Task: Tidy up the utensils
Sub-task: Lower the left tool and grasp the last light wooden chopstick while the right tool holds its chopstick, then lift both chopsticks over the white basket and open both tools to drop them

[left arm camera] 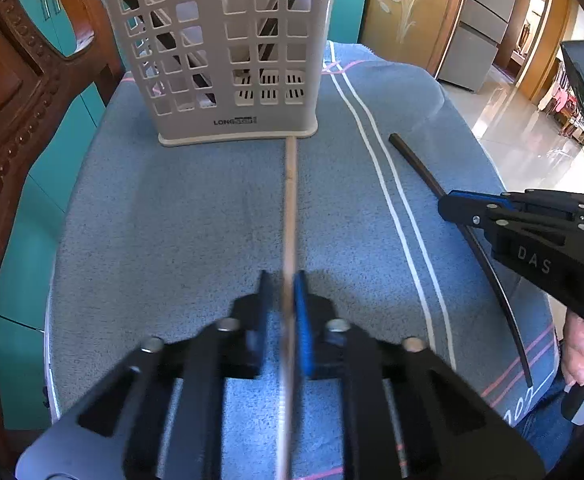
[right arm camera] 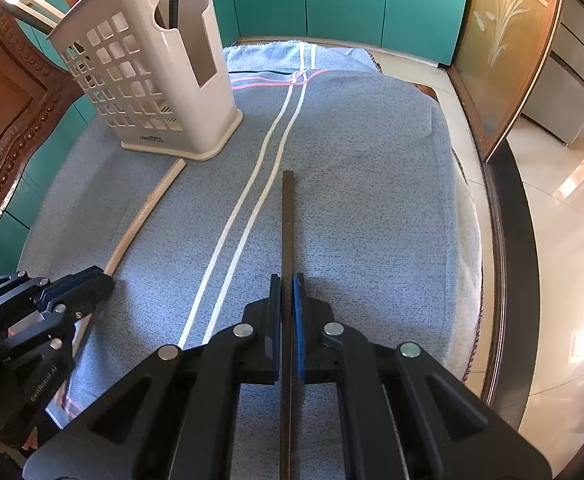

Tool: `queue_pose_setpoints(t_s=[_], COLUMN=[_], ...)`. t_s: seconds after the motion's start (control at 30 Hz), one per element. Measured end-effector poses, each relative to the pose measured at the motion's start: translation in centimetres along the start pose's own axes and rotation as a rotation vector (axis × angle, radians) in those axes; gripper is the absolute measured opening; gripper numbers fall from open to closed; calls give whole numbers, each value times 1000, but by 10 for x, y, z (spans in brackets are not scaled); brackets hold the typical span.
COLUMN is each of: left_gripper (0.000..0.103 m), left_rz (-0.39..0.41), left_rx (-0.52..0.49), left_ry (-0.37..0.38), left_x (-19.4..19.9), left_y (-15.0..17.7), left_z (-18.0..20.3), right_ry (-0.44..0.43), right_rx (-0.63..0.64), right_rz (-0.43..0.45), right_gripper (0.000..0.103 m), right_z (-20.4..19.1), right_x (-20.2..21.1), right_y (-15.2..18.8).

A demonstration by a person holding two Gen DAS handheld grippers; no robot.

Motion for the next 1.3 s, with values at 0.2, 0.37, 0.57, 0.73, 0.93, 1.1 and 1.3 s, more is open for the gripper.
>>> queue_pose_setpoints(t_s=[0.2,0.37,0.57,0.73,0.93,1.1,1.3], left_gripper=[6,6,6,9,30,38,38], left_rz=[1,17,5,-3,7,-6,20], left_rx=[12,54,94,108,143,149,93], left_ry=[16,33,52,54,17,1,-78], left_x=[16,30,32,25,10,-6,-14], left_y=[10,19,21,14,-9,-27,-37], left_z=[-11,-25,-33,-34,-37,-35,-25], right_ry=[2,-24,-56,-49,-35,17,53], right_rx=[-2,29,75,71,51,31,71], right_rz=[2,42,36,10,95,57,52], right_gripper=[7,6,6,6,25,34,28], right_z=[0,-9,-22,-22,-18,-7,-14], right_x=[1,10,10,5,13,-10,-23], right_y=[0,-3,-2,-1,-18,-26,-24])
Point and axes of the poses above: each gripper's, at about its wrist camera, not at the fingertips, and x roughly against the way its jaws point, z to its right, y to its underside, the point moved 5 cm from there along -x, roughly the way its jaws point, and after that the axes turned 2 degrees about -y, right-handed, at the moved point
